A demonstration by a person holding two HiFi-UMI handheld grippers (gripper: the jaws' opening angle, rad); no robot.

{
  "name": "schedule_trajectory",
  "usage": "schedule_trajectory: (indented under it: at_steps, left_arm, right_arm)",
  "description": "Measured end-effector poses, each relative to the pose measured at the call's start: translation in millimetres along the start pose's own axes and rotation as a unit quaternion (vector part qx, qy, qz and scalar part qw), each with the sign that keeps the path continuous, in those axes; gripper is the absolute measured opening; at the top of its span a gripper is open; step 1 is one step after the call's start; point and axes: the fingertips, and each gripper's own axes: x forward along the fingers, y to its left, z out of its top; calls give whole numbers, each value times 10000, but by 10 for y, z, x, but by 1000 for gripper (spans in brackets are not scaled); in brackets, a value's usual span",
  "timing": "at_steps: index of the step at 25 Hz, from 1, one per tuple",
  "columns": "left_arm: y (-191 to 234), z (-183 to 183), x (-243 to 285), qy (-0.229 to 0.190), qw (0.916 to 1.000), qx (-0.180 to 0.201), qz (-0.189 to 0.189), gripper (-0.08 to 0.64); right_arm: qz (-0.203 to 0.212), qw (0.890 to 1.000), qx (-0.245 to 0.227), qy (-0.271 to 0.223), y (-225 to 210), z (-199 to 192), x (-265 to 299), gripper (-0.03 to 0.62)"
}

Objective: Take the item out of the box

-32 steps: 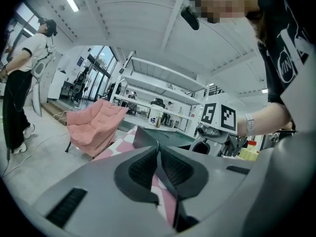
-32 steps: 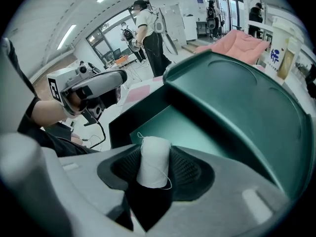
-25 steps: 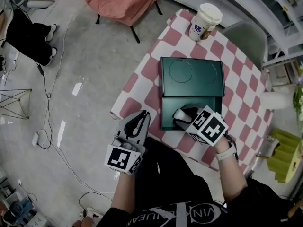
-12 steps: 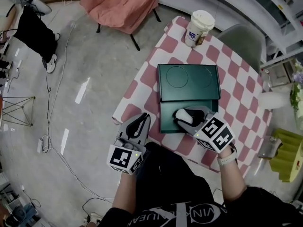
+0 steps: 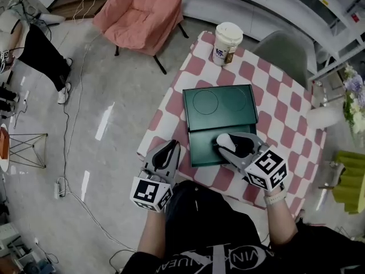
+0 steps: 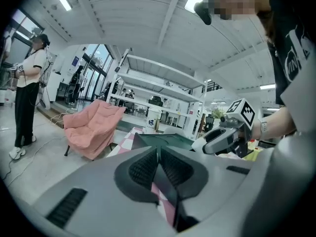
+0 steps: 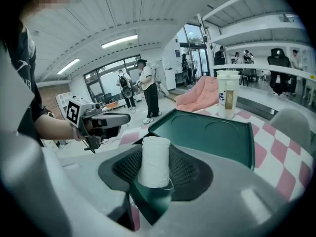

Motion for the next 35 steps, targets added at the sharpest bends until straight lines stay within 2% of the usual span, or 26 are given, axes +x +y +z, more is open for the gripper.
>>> schedule_trajectory:
  at_steps: [13,26,35]
  left_arm:
    - [-142,295,110,-74,9997,123,-217,28]
    - [-247,655,156,-304,9986,243,-352,26]
    - [-372,879,144,-486,9973,347,-438,26]
  right_arm:
    - [-491,9913,97,-1217,-67,305,-437,173]
    - [-985,9696,244,-2228,-153,555,-925,173]
    - [-1216,9566,88,-2648,-143,773,-1159,173]
